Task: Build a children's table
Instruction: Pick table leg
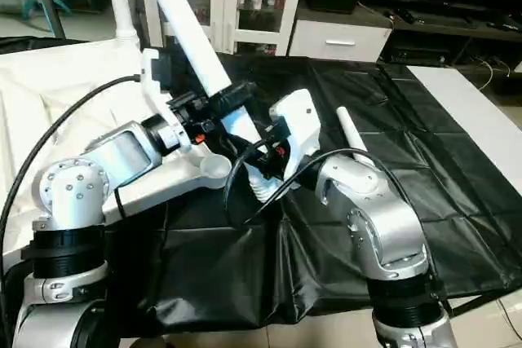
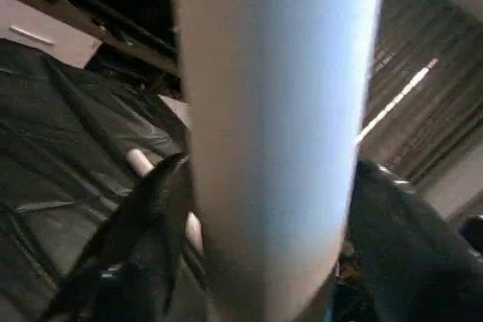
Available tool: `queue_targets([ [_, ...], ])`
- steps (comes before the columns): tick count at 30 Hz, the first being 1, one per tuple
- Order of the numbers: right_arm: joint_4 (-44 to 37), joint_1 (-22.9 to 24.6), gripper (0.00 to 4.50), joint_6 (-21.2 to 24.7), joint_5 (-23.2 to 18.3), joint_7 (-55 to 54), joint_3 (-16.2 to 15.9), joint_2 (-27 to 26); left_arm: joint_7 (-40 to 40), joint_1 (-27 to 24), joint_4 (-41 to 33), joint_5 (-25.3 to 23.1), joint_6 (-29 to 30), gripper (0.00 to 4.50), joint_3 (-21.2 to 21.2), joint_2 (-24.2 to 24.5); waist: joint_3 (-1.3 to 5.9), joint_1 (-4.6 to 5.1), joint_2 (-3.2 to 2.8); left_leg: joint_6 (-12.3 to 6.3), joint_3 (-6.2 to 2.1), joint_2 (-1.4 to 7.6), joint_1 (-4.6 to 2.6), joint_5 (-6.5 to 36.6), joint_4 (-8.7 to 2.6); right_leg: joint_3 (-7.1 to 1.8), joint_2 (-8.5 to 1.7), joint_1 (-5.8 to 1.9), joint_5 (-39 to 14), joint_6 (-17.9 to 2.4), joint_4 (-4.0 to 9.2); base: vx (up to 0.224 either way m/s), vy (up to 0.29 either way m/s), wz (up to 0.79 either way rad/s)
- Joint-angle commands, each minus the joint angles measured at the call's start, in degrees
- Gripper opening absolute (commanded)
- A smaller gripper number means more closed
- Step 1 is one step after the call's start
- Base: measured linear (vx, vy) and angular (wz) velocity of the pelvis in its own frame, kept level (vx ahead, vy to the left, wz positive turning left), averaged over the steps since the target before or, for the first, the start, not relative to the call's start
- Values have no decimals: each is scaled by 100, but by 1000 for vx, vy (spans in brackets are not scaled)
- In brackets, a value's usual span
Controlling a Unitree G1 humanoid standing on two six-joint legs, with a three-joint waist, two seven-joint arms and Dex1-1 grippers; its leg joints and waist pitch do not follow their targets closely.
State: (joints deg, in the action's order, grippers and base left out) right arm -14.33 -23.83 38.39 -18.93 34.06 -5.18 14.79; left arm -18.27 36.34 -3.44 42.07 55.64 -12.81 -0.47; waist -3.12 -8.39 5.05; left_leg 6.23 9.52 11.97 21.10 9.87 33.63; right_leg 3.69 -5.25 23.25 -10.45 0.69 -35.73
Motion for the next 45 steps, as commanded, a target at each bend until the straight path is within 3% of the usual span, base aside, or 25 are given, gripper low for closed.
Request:
queue_targets([
  [1,32,6,184,-80,-3,-44,56,28,116,121,29,25,-66,299,-28,-55,374,-10,-20,231,9,52,-37,1068,-403,-204,-214,-293,-1107,-451,430,0,0,0],
  [6,63,8,184,-106,-18,-94,26,-6,161,117,9,12,-61,267,-13,3,368,-10,-16,232,12,53,-39,1080,-403,-205,-216,-283,-1138,-446,434,0,0,0],
  [8,147,-45,254,-152,-51,-129,83,-72,172,138,26,-70,-138,240,26,66,375,-3,-46,249,7,53,-45,1123,-406,-203,-216,-277,-1161,-434,440,0,0,0],
  [16,-41,14,311,148,-764,409,370,6,168,236,103,-186,-349,190,2,200,379,-14,-31,217,5,56,-50,1133,-405,-200,-210,-291,-1077,-448,427,0,0,0],
  [22,100,-11,360,-30,-638,491,386,213,204,198,65,-119,-382,184,-23,146,381,-32,-16,210,12,60,-39,959,-395,-201,-221,-300,-915,-544,408,0,0,0],
  [23,136,-45,375,-31,-658,475,451,236,195,195,72,-167,-430,183,-2,172,380,-37,2,213,14,56,-35,950,-393,-202,-225,-306,-963,-535,411,0,0,0],
  [24,163,-93,384,18,-773,477,582,281,190,205,106,-246,-516,183,23,215,379,-32,-18,208,14,53,-34,967,-395,-204,-224,-302,-1015,-516,415,0,0,0],
  [25,229,-218,384,241,-1142,534,986,414,207,263,216,-444,-736,183,60,313,378,-30,-38,193,12,53,-41,1024,-400,-203,-222,-297,-1063,-503,431,0,0,0],
  [26,229,-218,403,241,-1142,534,986,414,207,263,216,-444,-736,183,60,313,378,-23,-21,167,16,52,-54,1078,-395,-203,-212,-293,-1103,-478,444,0,0,0],
  [27,375,-341,403,423,-1345,572,1313,597,232,324,316,-631,-931,183,101,392,380,-38,-40,176,16,52,-60,1076,-394,-205,-210,-291,-1126,-439,438,0,0,0],
  [29,512,-400,419,596,-1376,554,1408,710,233,348,346,-670,-976,183,110,407,389,-42,-46,183,6,49,-60,1053,-393,-199,-206,-304,-1100,-406,429,0,0,0],
  [30,936,-438,428,1072,-1379,816,1452,1200,115,395,336,-663,-992,183,172,435,386,-42,-50,197,10,42,-72,1037,-383,-193,-189,-305,-1067,-427,429,0,0,0],
  [32,1047,-427,446,1134,-1367,934,1446,1343,80,406,325,-664,-998,183,196,441,376,-74,-43,214,31,48,-83,1033,-373,-202,-202,-289,-982,-522,445,0,0,0],
  [33,1122,-408,446,1251,-1505,1091,1489,1432,46,410,300,-641,-972,183,224,444,392,-72,-35,210,25,38,-39,941,-364,-197,-215,-325,-902,-585,418,0,0,0],
  [35,1148,-374,450,1355,-1874,1369,1608,1438,-6,403,252,-610,-940,183,293,442,408,-80,12,106,24,51,-31,814,-346,-187,-228,-341,-756,-711,401,0,0,0],
  [39,1125,-357,450,1275,-2086,1636,1559,1427,-121,377,228,-596,-965,183,391,470,414,-89,-17,44,28,63,-45,750,-336,-183,-230,-329,-690,-829,388,0,0,0],
  [41,1243,-489,450,1290,-2102,1648,1465,1380,-142,372,233,-596,-1000,183,432,452,406,-82,24,64,31,64,-36,787,-341,-181,-229,-329,-812,-859,395,0,0,0],
  [45,1399,-633,450,1183,-1972,1763,1362,1361,-188,363,215,-600,-1023,183,490,447,395,-86,24,98,32,65,-41,893,-347,-182,-242,-318,-1115,-795,426,0,0,0],
])
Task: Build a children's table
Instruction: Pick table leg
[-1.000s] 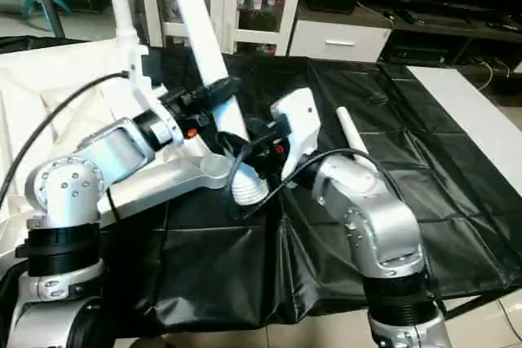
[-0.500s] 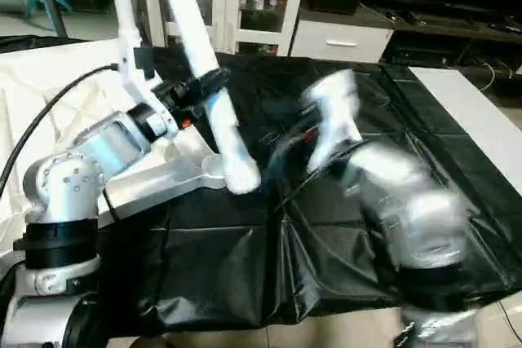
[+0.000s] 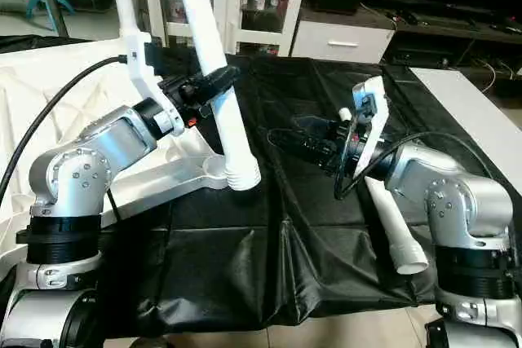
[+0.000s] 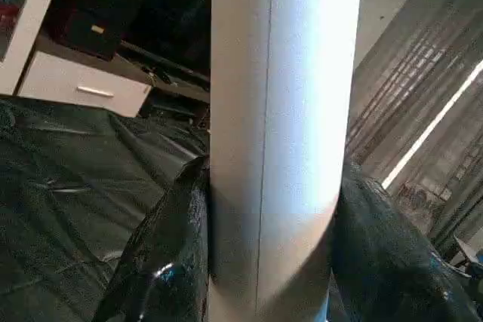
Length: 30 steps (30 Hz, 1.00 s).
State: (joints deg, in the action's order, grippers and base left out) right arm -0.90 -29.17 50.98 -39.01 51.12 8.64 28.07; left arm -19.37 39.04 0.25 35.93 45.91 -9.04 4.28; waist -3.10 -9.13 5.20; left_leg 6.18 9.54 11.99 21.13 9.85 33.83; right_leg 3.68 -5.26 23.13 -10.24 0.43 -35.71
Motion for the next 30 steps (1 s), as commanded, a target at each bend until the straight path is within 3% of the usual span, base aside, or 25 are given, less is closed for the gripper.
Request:
queue_targets([
  [1,77,-121,450,-99,49,59,-37,28,-90,89,-162,18,-47,183,123,-24,391,-10,6,112,30,63,-44,905,-366,-182,-242,-301,-1180,-751,427,0,0,0],
  [3,226,-268,450,-318,211,3,-186,-21,-211,62,-243,57,-18,183,212,9,392,-12,-1,145,25,69,-44,947,-372,-178,-255,-289,-1312,-701,436,0,0,0],
  [5,266,-286,450,-378,258,90,-301,-17,-430,18,-349,92,-15,183,341,87,389,-13,41,153,28,73,-41,893,-376,-177,-247,-291,-1260,-695,431,0,0,0],
  [8,312,-262,450,-455,308,342,-513,4,-947,-117,-619,133,-35,183,656,298,390,-43,52,136,30,78,-33,800,-378,-177,-248,-294,-1161,-705,406,0,0,0],
  [10,312,-262,450,-455,308,342,-513,4,-947,-117,-619,133,-35,183,656,298,393,-42,35,140,36,80,-49,793,-373,-183,-240,-277,-1074,-736,392,0,0,0],
  [11,259,-202,450,-550,421,596,-779,83,-1299,-194,-817,40,-176,183,948,453,392,-53,46,130,41,77,-53,785,-370,-184,-238,-278,-1023,-758,394,0,0,0],
  [12,254,-197,450,-557,429,615,-798,88,-1316,-197,-828,33,-182,183,966,462,392,-62,77,115,35,81,-42,782,-373,-176,-246,-293,-1057,-741,397,0,0,0],
  [14,204,-131,450,-642,501,779,-998,125,-1519,-187,-897,-13,-235,183,1128,554,395,-58,39,143,34,87,-44,789,-379,-184,-244,-285,-1031,-731,383,0,0,0],
  [22,110,-79,450,-668,545,1063,-1387,167,-2137,-128,-1033,-12,-274,183,1522,777,376,-45,67,188,39,87,-44,923,-392,-192,-251,-283,-1222,-711,397,0,0,0],
  [29,72,-72,450,-747,705,1227,-1660,248,-2372,-82,-972,-59,-369,183,1674,858,373,-42,38,239,33,93,-55,1057,-400,-190,-245,-270,-1370,-668,414,0,0,0],
  [30,80,-71,422,-783,747,1262,-1714,264,-2417,-70,-955,-57,-389,183,1690,870,371,-43,46,245,36,90,-52,1055,-399,-192,-244,-271,-1354,-672,414,0,0,0],
])
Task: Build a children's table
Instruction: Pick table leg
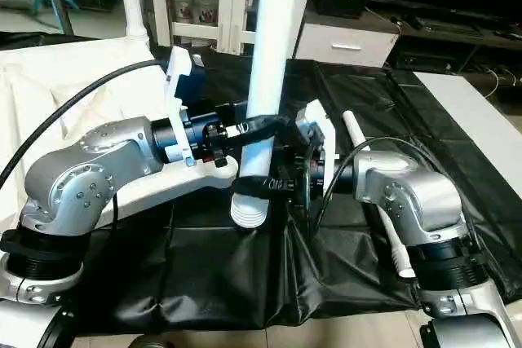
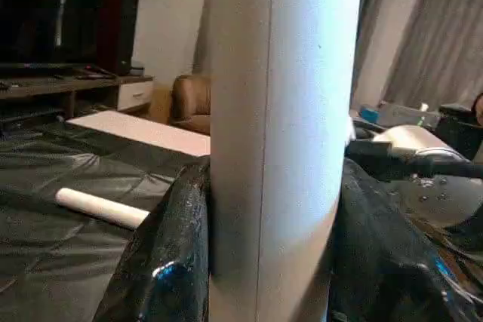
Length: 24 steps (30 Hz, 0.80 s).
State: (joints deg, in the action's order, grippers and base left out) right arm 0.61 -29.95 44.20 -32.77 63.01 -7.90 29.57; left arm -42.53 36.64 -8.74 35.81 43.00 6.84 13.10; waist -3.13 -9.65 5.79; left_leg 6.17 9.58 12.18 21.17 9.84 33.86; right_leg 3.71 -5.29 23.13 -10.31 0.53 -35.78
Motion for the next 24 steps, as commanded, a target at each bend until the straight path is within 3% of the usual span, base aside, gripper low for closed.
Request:
queue_targets([
  [1,-72,10,422,-111,130,78,-71,115,-108,172,-53,-45,-98,183,104,-11,374,7,-12,245,31,70,-57,1056,-403,-194,-241,-275,-1350,-683,422,0,0,0],
  [5,-93,37,379,-186,223,130,-205,134,-190,202,-19,-47,-119,183,146,6,380,7,-11,242,32,72,-57,1039,-396,-195,-242,-275,-1283,-719,407,0,0,0],
  [7,-103,44,379,-238,291,150,-291,163,-247,217,-12,-55,-125,183,193,23,378,6,-14,240,31,74,-58,1031,-397,-194,-241,-273,-1266,-737,404,0,0,0],
  [24,-84,62,234,-376,441,200,-423,138,-393,151,-129,-57,-74,183,349,81,384,7,-6,211,33,74,-57,1007,-388,-196,-242,-279,-1208,-781,390,0,0,0],
])
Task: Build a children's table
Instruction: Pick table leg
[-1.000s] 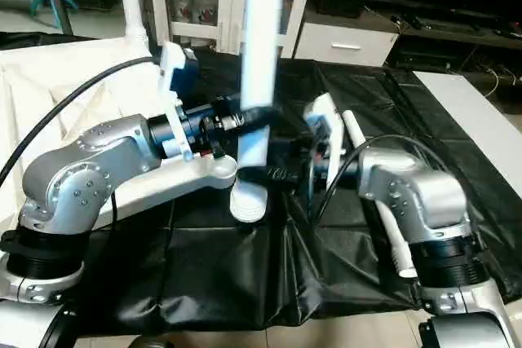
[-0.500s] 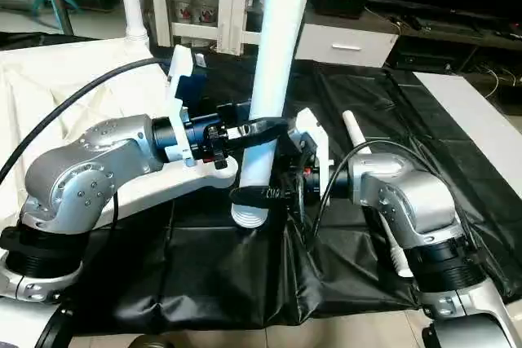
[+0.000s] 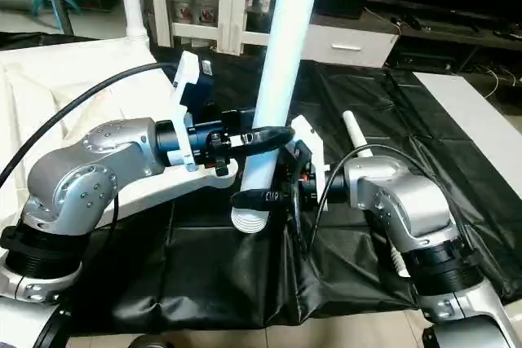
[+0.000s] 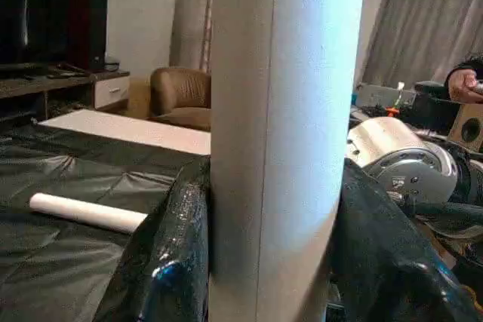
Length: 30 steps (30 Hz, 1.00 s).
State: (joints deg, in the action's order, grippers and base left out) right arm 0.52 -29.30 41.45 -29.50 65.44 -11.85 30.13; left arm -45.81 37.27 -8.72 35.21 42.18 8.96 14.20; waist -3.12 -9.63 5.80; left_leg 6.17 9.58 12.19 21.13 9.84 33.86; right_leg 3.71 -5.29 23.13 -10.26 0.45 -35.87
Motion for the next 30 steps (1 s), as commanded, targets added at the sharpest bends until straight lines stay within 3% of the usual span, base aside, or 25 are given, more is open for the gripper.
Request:
queue_targets([
  [1,-81,3,223,-100,119,-41,-27,80,-65,85,-136,4,11,183,138,-27,382,7,-3,209,34,72,-53,1003,-388,-197,-240,-277,-1209,-773,398,0,0,0],
  [7,-97,45,202,-142,167,-75,-41,60,133,66,-133,-254,-97,183,193,20,378,2,-24,218,31,71,-57,1076,-391,-198,-242,-275,-1318,-746,410,0,0,0],
  [8,-107,60,200,-155,163,-124,-8,35,80,47,-103,-153,84,239,136,96,378,7,-26,221,31,70,-58,1079,-393,-199,-239,-272,-1319,-735,412,0,0,0],
  [13,-111,69,196,-140,92,-245,134,-42,191,5,-116,178,436,270,-156,77,377,11,-32,253,26,64,-56,1119,-394,-191,-235,-273,-1328,-779,403,0,0,0],
  [21,-78,71,190,-178,82,-425,283,-123,492,93,132,59,146,335,-508,16,374,10,-35,255,23,64,-56,1175,-399,-193,-231,-271,-1345,-744,421,0,0,0],
  [25,635,-98,190,-701,581,-1419,655,-299,971,255,562,137,-365,338,-1354,-112,386,5,-24,337,28,51,-65,1166,-388,-187,-247,-254,-1449,-708,435,0,0,0],
  [28,1100,-142,188,-935,885,-2167,864,-406,797,85,566,-98,-527,338,-1321,203,387,27,-40,403,20,36,-70,1160,-401,-181,-236,-251,-1542,-613,429,0,0,0],
  [30,1246,-63,188,-1065,1016,-2567,982,-468,548,-126,597,-612,-705,338,-859,604,386,50,-46,385,21,40,-74,1114,-414,-184,-219,-246,-1468,-543,417,0,0,0],
])
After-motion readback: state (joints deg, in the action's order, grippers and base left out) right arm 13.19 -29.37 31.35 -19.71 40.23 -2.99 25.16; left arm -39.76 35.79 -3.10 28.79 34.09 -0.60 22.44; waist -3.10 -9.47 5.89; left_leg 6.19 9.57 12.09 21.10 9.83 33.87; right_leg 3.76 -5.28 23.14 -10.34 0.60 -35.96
